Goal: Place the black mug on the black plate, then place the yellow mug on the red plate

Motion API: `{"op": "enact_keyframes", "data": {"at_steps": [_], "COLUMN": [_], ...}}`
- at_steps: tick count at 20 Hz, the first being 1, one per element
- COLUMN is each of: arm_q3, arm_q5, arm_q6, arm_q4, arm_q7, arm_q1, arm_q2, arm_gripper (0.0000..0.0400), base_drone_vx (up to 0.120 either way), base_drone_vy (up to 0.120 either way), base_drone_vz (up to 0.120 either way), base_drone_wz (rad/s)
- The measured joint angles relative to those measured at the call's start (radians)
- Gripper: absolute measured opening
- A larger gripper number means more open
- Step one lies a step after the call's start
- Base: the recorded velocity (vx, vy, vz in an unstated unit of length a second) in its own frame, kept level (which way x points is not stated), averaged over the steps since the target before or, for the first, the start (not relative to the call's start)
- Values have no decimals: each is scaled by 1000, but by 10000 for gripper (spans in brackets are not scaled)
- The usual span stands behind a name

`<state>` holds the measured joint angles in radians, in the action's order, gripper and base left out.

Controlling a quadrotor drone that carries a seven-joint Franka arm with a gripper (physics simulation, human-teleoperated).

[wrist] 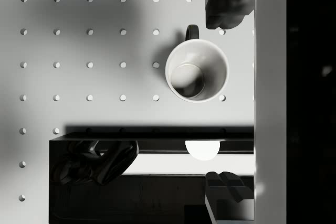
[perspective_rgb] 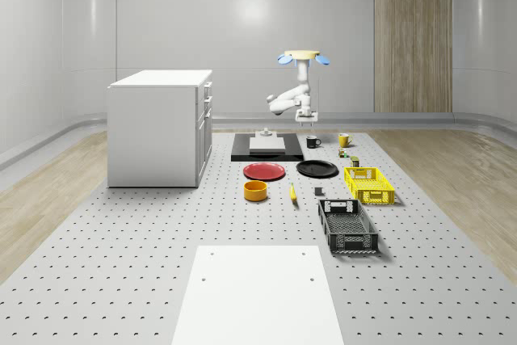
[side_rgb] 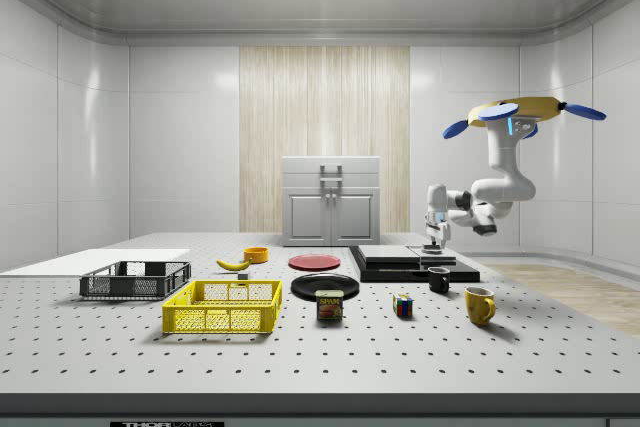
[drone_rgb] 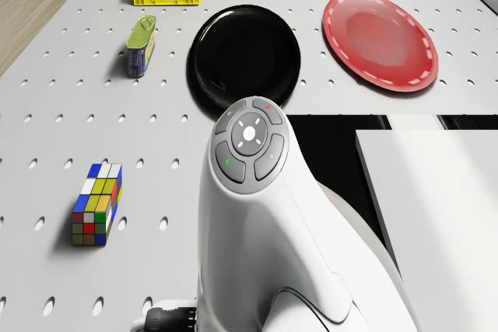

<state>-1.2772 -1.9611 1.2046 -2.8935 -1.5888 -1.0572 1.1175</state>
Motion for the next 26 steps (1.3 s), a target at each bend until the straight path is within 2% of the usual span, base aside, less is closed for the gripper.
{"op": "enact_keyframes", "data": {"at_steps": [4,13,26], "arm_q3": [-8,-23,58], "arm_q5": [11,34,-26], "arm_q6": [18,58,160], "arm_q4": [1,5,24], "arm_q7": [-8,-24,-22], "arm_q1": [-9,-26,-29], "arm_q2": [21,66,144], "arm_gripper": [400,400,400], "base_drone_vx": [100,0,0], "base_drone_vy": [0,0,0], "base_drone_vz": [-120,-120,-3], "base_drone_wz": [0,0,0]}}
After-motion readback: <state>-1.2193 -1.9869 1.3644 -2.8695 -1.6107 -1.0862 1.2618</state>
